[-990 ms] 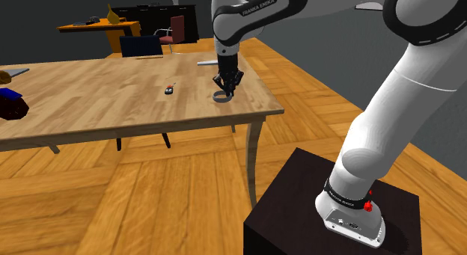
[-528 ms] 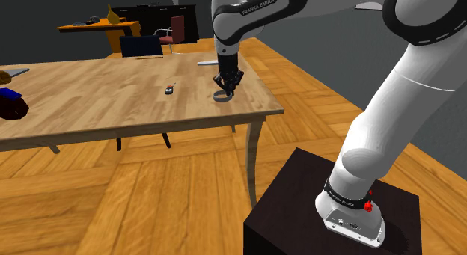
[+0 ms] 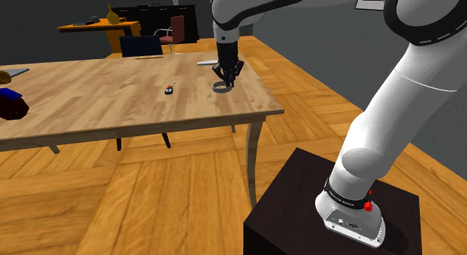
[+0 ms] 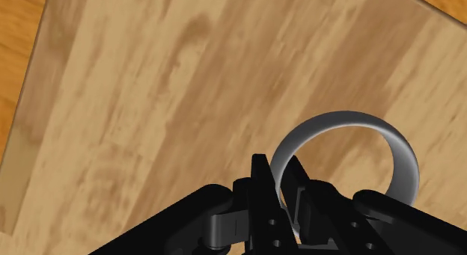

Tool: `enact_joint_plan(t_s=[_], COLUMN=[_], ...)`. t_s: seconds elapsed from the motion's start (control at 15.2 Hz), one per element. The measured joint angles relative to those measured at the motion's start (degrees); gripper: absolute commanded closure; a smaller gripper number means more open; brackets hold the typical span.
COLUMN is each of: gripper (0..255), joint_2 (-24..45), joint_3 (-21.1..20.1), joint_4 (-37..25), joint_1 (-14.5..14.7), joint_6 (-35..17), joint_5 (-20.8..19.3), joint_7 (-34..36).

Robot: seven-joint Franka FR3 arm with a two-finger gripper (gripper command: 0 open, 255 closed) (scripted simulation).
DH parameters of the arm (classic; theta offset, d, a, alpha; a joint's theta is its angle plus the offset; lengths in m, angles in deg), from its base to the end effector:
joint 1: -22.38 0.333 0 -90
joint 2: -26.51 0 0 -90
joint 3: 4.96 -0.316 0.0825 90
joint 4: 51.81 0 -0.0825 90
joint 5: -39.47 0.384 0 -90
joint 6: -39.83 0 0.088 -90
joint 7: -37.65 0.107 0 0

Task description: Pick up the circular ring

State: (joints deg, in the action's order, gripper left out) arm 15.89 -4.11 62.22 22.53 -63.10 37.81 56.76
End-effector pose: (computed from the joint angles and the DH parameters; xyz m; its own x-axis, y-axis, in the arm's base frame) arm 0.5026 -0.0090 0.5423 0.9431 -0.3324 0.0003 -0.3323 -0.9428 0.0268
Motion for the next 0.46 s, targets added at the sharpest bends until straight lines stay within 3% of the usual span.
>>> enact_joint_plan(t_s=[0.46], gripper=[255], joint_2=[-0.09], joint_3=[-0.08], joint_4=[-4.89], joint_1=[0.05], joint_6=[4.98], joint_5=[0.04], joint_7=[-0.02])
